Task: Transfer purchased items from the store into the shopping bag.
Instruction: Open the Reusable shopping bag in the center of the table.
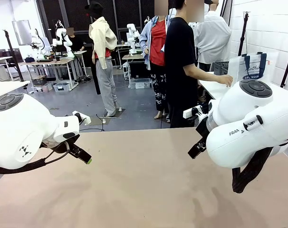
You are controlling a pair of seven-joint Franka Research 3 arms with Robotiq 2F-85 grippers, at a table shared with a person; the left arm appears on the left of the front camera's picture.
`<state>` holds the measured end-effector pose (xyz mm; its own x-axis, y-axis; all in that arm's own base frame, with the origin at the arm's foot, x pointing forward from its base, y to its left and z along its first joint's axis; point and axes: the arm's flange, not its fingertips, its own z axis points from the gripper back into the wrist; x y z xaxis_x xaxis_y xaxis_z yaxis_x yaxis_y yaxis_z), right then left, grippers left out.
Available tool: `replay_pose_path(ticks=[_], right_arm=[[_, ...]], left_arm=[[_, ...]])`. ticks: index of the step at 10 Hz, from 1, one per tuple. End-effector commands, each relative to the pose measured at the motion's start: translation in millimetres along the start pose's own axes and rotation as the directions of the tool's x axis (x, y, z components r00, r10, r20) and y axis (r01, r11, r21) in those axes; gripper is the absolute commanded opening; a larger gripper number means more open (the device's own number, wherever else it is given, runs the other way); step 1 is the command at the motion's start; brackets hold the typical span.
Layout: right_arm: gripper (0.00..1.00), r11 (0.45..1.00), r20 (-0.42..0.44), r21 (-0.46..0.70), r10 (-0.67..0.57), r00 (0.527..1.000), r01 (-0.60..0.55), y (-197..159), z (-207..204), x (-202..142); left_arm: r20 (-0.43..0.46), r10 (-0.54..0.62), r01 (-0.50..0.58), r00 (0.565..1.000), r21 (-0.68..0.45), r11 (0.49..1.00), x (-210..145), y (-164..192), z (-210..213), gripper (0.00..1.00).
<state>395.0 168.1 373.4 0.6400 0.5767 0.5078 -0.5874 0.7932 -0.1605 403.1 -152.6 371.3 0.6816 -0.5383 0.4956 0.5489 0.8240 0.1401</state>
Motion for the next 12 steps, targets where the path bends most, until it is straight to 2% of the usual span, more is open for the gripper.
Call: replay_pose_path(ticks=[1, 12], right_arm=[[1.0, 1.0, 0.0, 0.0, 0.0, 1.0, 0.0, -0.1, 0.0, 0.0], [1.0, 1.0, 0.0, 0.0, 0.0, 1.0, 0.0, -0.1, 0.0, 0.0]], left_arm=[[0.001, 0.003, -0.003, 1.0, 0.0, 1.0, -0.4, 1.4, 0.1, 1.0], [0.001, 0.003, -0.003, 1.0, 0.0, 1.0, -0.4, 1.4, 0.1, 1.0]])
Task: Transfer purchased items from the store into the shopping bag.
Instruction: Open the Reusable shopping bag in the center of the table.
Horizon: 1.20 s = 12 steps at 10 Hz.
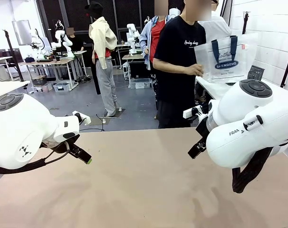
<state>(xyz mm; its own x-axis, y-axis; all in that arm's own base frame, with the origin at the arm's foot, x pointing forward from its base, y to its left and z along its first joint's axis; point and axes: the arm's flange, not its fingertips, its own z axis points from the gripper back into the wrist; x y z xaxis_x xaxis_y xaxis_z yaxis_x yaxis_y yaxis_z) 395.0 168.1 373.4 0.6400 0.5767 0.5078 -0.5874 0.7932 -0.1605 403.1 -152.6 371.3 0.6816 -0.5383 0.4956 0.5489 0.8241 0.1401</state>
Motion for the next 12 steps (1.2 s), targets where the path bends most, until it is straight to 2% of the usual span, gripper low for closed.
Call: replay_pose_path(ticks=[1, 12], right_arm=[[1.0, 1.0, 0.0, 0.0, 0.0, 1.0, 0.0, -0.1, 0.0, 0.0], [1.0, 1.0, 0.0, 0.0, 0.0, 1.0, 0.0, -0.1, 0.0, 0.0]], left_arm=[[0.001, 0.003, -0.003, 1.0, 0.0, 1.0, -0.4, 1.3, 0.1, 1.0], [0.001, 0.003, -0.003, 1.0, 0.0, 1.0, -0.4, 1.3, 0.1, 1.0]])
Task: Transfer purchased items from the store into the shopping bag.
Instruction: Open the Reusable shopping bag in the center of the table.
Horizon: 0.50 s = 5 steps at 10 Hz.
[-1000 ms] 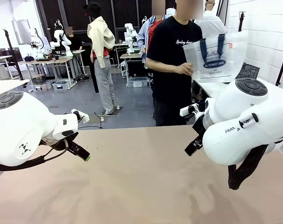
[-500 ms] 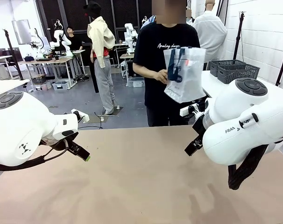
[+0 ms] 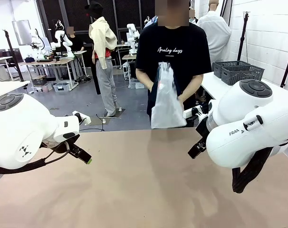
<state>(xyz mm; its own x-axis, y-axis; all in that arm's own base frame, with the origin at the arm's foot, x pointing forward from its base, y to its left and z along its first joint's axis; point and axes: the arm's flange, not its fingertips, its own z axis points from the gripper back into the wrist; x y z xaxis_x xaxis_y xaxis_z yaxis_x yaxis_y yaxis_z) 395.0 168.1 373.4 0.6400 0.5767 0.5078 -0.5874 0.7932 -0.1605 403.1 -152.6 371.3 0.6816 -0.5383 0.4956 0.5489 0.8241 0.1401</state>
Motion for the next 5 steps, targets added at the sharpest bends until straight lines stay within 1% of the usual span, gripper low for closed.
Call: replay_pose_path(ticks=[1, 5], right_arm=[[1.0, 1.0, 0.0, 0.0, 0.0, 1.0, 0.0, -0.1, 0.0, 0.0], [1.0, 1.0, 0.0, 0.0, 0.0, 1.0, 0.0, -0.1, 0.0, 0.0]], left_arm=[[0.001, 0.003, -0.003, 1.0, 0.0, 1.0, -0.4, 1.3, 0.1, 1.0], [0.001, 0.003, -0.003, 1.0, 0.0, 1.0, -0.4, 1.3, 0.1, 1.0]])
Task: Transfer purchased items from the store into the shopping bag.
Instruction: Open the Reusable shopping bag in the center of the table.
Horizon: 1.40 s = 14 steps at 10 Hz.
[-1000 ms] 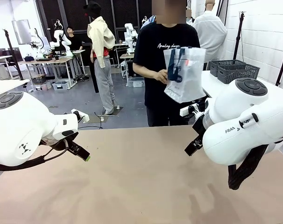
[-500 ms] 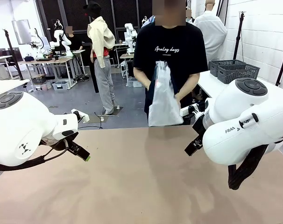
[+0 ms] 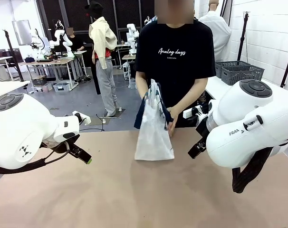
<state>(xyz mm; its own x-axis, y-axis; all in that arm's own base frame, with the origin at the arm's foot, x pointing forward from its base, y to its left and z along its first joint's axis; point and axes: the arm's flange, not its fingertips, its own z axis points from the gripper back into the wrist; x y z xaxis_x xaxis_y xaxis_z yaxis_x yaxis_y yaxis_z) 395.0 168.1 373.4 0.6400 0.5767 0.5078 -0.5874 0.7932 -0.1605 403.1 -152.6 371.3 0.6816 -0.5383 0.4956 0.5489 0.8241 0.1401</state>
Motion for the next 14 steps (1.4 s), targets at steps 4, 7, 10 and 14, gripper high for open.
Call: replay_pose_path(ticks=[4, 7, 10, 14], right_arm=[[1.0, 1.0, 0.0, 0.0, 0.0, 1.0, 0.0, 0, 0, 0], [1.0, 0.994, -0.045, 0.105, 0.039, 0.998, -0.034, 11, 10, 2], [1.0, 0.979, -0.045, 0.201, 0.02, 0.999, -0.011, 10, 23, 16], [1.0, 0.981, -0.134, 0.154, -0.1, 0.986, 0.12, -2, 63, 81]], left_arm=[[0.001, 0.003, -0.003, 1.0, 0.0, 1.0, 0, 1, 0, 1.0], [-0.019, 0.001, -0.003, 1.0, -0.118, 0.993, 2, -3, 16, 1.0], [-0.022, 0.053, -0.057, 0.998, -0.282, 0.958, 15, 2, 38, 1.0], [-0.006, 0.18, -0.176, 0.984, -0.245, 0.953, 69, 13, 79, 1.0]])
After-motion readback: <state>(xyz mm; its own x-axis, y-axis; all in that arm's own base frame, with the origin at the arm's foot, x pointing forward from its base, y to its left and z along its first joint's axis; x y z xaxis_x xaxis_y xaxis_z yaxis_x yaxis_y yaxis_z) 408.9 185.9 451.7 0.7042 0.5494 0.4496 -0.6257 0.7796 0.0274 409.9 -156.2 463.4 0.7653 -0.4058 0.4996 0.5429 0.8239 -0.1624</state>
